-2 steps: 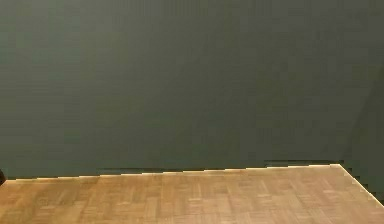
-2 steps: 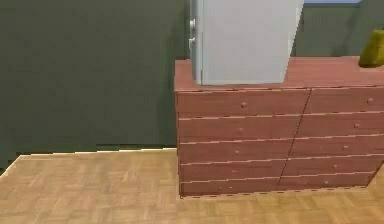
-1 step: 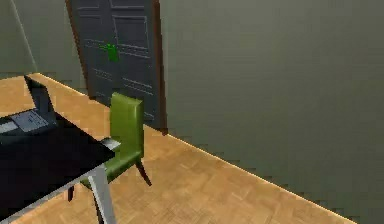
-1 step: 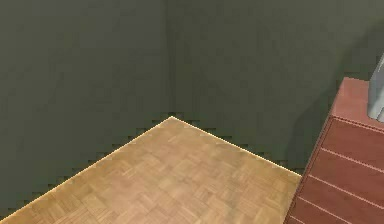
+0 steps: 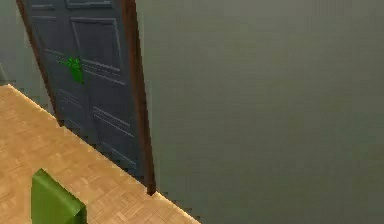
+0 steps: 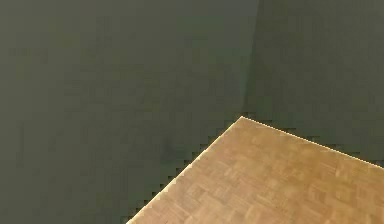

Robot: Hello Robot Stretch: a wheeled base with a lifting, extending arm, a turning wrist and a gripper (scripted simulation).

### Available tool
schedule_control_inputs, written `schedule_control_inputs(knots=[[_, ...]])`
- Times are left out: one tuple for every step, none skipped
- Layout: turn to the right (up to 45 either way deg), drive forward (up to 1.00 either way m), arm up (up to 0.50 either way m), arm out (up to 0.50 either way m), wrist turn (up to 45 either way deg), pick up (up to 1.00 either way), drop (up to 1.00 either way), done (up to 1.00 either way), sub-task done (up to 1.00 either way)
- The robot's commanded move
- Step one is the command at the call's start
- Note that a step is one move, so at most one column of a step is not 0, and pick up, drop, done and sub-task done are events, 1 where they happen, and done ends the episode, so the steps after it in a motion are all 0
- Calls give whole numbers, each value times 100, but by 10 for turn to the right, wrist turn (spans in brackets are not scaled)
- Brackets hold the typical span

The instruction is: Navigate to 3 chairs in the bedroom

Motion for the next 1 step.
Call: schedule_control_inputs(knots=[[-450, 0, 0, 0, 0, 0, 0, 0, 0]])
